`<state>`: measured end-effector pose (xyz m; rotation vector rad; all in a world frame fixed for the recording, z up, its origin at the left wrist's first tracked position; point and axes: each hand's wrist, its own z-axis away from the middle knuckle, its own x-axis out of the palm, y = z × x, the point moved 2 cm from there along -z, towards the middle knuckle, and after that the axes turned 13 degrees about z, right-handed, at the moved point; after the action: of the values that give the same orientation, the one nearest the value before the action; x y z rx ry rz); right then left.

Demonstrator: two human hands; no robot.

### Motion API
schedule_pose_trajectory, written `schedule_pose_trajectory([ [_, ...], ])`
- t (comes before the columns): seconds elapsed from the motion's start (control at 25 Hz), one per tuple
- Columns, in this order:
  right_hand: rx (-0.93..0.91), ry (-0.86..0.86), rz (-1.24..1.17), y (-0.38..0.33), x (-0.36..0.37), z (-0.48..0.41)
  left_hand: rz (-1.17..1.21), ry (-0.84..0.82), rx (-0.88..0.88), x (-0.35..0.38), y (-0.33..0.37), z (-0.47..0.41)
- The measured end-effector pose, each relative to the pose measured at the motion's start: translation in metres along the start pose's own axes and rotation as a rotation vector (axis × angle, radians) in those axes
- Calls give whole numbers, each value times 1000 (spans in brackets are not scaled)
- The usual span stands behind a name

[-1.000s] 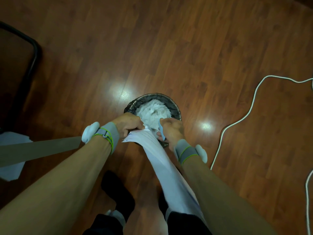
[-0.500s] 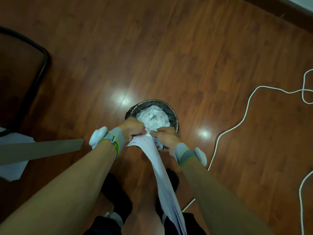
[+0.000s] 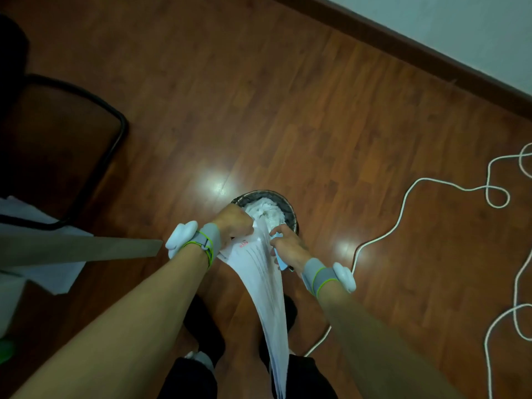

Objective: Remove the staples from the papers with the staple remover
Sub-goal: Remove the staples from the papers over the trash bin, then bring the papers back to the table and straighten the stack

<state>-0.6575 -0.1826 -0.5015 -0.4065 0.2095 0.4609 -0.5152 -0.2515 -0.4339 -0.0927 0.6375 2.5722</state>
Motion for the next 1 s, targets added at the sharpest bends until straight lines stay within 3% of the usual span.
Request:
schedule_pose_trajectory([
  [0.12,-56,143,13,-13,-29,42,-60,23,67,-14,34,48],
  [0.28,-159,278,-153,-45,-75,99,-154,-4,186,-37,92,118],
  [0.4,-280,188,-250,-85,-113,154,-219,-45,309,-69,143,192],
  [0.68,-527,-314,-207,-203,-144,265,-138,38,438,-185,203,343],
  [1.0,-712,-261,91,-340,-47,387,-131,522,522,-344,127,456],
])
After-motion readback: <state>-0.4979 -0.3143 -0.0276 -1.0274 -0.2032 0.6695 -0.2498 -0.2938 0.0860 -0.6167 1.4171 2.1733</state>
